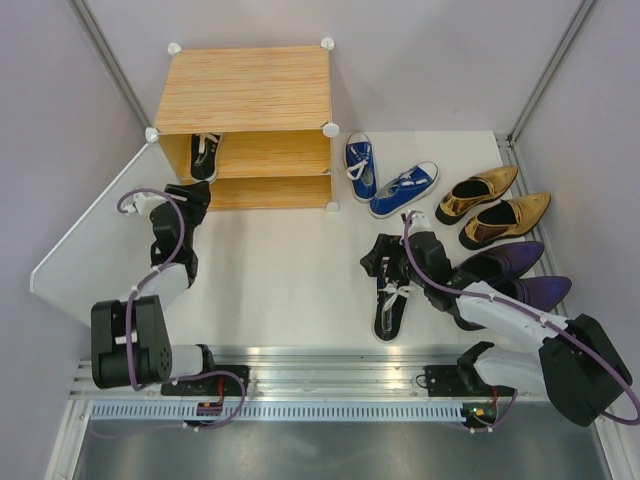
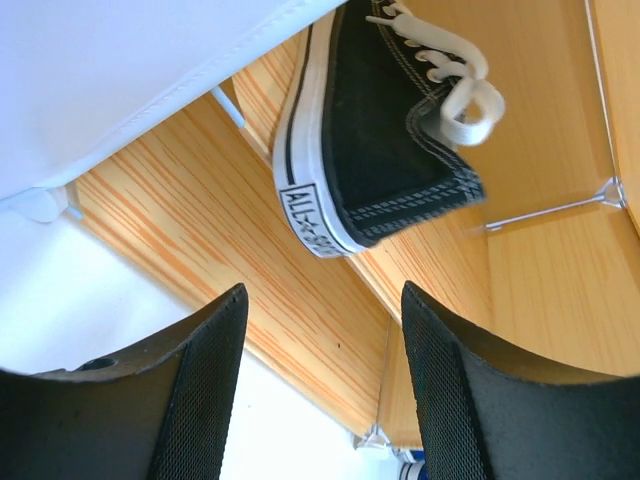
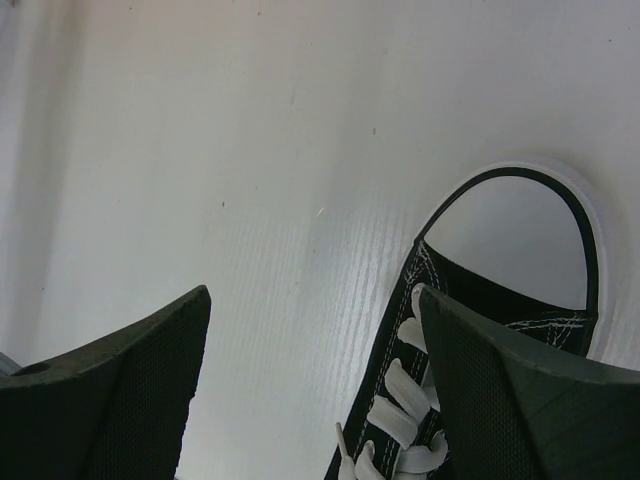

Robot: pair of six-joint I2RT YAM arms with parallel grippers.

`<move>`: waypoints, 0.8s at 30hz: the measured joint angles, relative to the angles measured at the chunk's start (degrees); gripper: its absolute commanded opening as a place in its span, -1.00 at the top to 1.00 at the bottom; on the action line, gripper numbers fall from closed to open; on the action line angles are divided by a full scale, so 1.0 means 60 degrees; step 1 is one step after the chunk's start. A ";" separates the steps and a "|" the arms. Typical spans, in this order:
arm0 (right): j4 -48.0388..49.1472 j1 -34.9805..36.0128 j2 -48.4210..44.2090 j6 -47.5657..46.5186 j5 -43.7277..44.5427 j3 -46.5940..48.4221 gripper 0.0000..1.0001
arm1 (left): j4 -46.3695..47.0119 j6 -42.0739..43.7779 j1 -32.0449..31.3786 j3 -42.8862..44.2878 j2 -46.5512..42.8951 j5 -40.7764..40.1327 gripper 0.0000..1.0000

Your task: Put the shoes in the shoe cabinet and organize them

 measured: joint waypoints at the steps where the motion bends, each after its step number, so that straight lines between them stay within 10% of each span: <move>1: 0.0000 0.0000 -0.0058 0.0011 -0.0007 -0.0004 -0.77 | -0.0313 0.0113 0.0000 0.0000 -0.0321 -0.0015 -0.34; 9: 0.0040 0.0000 -0.0623 0.0066 -0.0204 -0.0004 -0.76 | -0.2940 0.1982 -0.0004 0.0372 -0.2437 -0.0062 -0.34; 24: 0.0222 0.0000 -0.0838 0.0011 -0.0321 -0.0310 -0.77 | -0.5016 0.6706 -0.1228 0.3847 -0.0681 0.0200 -0.24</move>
